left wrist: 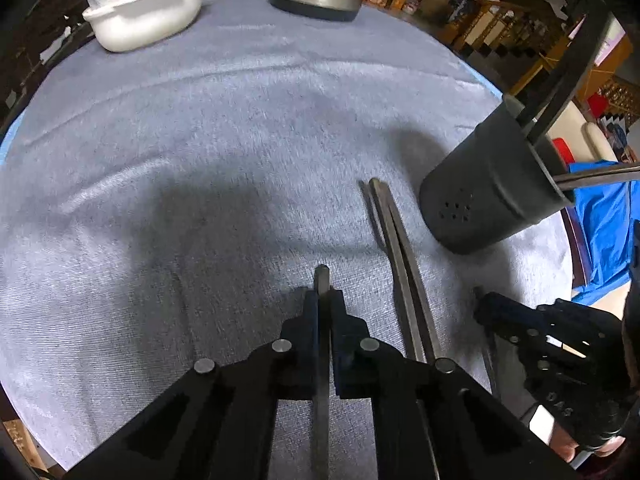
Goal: Organize utensils
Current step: 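Lift the held chopsticks upright over the grey cup with both tools, then lower the chopsticks into the cup and open the left tool while the right tool opens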
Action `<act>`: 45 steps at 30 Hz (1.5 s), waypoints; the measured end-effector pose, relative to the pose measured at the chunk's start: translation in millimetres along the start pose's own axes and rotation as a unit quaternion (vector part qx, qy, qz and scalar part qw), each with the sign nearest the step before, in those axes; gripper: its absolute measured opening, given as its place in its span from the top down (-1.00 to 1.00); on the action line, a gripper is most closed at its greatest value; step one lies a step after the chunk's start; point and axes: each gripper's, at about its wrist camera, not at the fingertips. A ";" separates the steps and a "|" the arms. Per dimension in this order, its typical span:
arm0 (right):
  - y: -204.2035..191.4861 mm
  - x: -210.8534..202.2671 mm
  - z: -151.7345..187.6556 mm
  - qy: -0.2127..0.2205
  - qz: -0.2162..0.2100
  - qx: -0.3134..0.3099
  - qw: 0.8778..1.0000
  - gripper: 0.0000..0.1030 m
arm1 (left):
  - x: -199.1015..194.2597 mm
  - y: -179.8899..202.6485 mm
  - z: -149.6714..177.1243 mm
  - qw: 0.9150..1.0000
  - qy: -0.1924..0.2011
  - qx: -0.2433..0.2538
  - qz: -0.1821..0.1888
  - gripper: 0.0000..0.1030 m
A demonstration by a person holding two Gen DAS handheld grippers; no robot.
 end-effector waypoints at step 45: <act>-15.7 -242.5 -44.5 0.414 -0.072 0.014 0.907 0.86 | -242.2 89.9 -23.8 0.907 0.418 0.044 0.006 0.89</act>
Point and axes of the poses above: each gripper's, at about its wrist camera, not at the fingertips, and x roughly the way its jaws point, y to its right, z to its underside, and after that the axes turned 8 degrees about x, right-handed
